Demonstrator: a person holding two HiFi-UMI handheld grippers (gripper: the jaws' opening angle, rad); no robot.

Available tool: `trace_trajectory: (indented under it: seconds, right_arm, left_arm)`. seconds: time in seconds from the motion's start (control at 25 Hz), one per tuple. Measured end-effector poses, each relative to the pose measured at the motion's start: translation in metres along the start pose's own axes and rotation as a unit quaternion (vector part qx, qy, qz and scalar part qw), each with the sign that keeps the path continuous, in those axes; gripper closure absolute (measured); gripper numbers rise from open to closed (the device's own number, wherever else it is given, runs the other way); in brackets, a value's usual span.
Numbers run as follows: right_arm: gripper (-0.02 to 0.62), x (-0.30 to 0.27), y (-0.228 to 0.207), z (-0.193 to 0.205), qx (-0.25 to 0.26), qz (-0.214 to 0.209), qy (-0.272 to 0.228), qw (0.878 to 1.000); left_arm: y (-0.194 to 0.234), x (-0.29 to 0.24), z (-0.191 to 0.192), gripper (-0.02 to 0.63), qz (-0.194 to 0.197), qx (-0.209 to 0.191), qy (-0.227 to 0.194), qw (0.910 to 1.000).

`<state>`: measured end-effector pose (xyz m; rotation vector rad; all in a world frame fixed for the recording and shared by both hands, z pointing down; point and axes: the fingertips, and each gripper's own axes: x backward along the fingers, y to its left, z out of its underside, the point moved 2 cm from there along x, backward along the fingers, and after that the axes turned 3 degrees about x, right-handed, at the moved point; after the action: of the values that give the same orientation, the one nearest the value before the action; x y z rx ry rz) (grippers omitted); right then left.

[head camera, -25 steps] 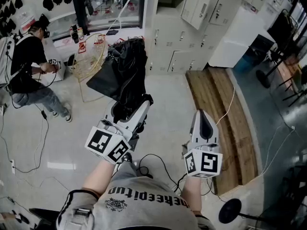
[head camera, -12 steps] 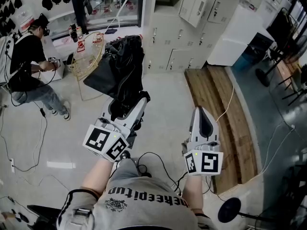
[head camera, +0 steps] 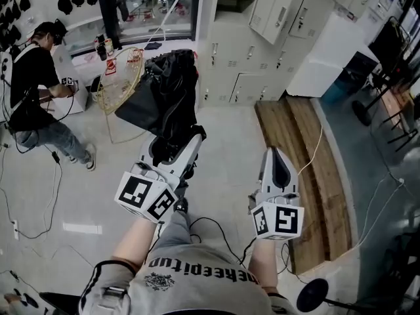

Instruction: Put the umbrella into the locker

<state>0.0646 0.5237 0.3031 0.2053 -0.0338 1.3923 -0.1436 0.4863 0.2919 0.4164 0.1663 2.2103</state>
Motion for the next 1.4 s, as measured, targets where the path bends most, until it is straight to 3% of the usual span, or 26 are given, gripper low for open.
trace_trajectory:
  seconds: [0.72, 1.4]
  right_arm:
    - [0.594, -0.215, 0.025, 0.01, 0.005, 0.027, -0.014, 1.0]
    - [0.594, -0.296, 0.01, 0.039, 0.01, 0.045, 0.006, 0.999]
  left_arm:
    - [0.165, -0.145, -0.028, 0.347, 0.046, -0.01, 0.003, 0.9989]
    - [0.217, -0.219, -0.009, 0.347, 0.069, -0.002, 0.017, 0.9975]
